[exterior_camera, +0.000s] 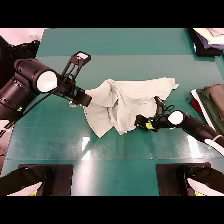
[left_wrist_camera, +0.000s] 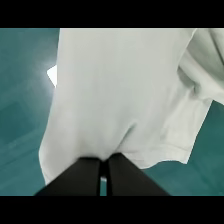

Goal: Fold the shirts.

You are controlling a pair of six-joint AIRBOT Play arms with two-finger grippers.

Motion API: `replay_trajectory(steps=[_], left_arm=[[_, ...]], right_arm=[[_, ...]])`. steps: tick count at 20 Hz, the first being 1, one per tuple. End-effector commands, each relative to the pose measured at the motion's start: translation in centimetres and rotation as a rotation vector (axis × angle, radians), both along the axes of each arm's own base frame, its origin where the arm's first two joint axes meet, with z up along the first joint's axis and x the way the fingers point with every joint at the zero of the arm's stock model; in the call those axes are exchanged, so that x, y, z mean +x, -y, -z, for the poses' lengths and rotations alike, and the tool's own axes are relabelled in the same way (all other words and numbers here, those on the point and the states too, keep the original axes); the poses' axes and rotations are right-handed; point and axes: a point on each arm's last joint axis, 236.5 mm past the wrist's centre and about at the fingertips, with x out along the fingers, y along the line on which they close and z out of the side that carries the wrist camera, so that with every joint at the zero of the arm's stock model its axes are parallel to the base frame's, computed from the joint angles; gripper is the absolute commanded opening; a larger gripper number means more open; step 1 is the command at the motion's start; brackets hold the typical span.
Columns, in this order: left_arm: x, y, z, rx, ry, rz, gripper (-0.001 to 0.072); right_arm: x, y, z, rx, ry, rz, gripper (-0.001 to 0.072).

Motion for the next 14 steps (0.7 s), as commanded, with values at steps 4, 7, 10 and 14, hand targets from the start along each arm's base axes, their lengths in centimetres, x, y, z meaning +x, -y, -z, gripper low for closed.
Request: replay_trajectory(steps=[4, 7, 10, 14], left_arm=[[2.1, -3.6, -4.3, 0.122, 0.139, -0.040, 0.0029], [2.7, -5.7, -13.0, 0.084, 0.328, -0.100, 0.0029], [0.7, -6.7, -22.6, -0.075, 0.523, -0.125, 0.0029], [-4.5, -8.5, -32.2, -0.289, 0.706, -0.117, 0.0029]], right_arm=[[6.1, 2.2, -11.7, -0.015, 0.374, -0.045, 0.0017], [9.1, 8.1, -26.3, -0.075, 0.716, 0.057, 0.0016], [7.2, 14.1, -39.2, -0.197, 0.984, 0.127, 0.0016], [1.2, 18.9, -50.0, -0.368, 1.186, 0.220, 0.0016]])
